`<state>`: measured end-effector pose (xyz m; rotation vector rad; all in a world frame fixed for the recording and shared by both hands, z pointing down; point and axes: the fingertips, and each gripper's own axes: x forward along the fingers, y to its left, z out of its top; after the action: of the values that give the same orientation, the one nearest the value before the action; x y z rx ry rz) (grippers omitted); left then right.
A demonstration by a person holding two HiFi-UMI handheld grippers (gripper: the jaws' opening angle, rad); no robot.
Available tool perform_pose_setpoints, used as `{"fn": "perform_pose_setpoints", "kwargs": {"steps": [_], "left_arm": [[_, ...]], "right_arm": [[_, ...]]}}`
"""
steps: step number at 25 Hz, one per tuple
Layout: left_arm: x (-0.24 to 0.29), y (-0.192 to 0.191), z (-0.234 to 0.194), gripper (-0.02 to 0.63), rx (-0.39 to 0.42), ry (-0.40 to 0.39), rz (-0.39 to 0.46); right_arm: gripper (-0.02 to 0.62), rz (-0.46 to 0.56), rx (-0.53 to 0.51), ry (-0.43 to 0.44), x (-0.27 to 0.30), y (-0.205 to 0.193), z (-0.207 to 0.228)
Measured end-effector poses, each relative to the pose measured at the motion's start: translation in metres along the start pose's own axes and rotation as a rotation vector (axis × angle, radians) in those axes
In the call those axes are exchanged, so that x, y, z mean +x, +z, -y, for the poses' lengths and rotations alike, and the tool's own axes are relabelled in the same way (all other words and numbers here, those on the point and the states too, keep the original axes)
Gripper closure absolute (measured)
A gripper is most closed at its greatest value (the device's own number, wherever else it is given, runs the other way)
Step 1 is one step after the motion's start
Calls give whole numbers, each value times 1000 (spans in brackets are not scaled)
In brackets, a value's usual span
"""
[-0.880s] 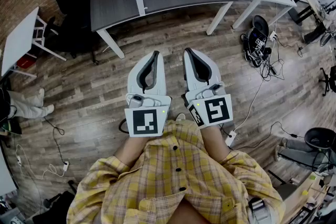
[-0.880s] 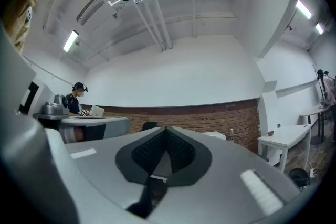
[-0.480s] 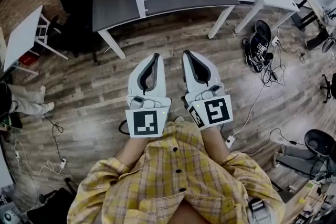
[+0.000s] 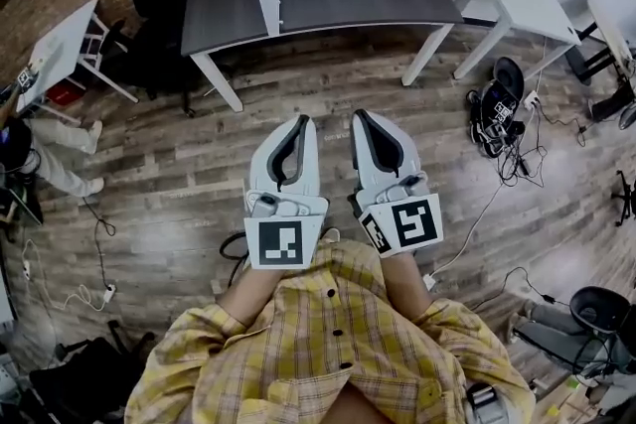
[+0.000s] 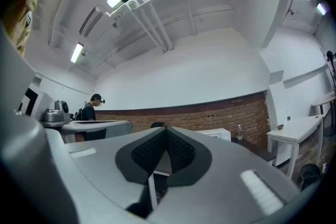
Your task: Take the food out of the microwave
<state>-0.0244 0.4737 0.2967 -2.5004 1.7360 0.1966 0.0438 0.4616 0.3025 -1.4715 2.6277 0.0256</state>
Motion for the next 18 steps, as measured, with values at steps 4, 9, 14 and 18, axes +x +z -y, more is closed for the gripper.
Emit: {"fn": "perform_pose_setpoints", "kwargs": {"steps": [4,9,14,18], "left_arm": [[5,-4,5,606,8,6,-16],[17,-21,6,606,-9,10,-41],[41,-30,0,606,-5,7,-31],[75,-31,-12,606,-5,9,-6]], "right_arm": [[592,-4,12,-1,-1,-2,11],[592,-15,24,7,6,-13,22],[592,-28,4,15,25,-22,33],[592,-14,-13,14,56,-19,54]]}}
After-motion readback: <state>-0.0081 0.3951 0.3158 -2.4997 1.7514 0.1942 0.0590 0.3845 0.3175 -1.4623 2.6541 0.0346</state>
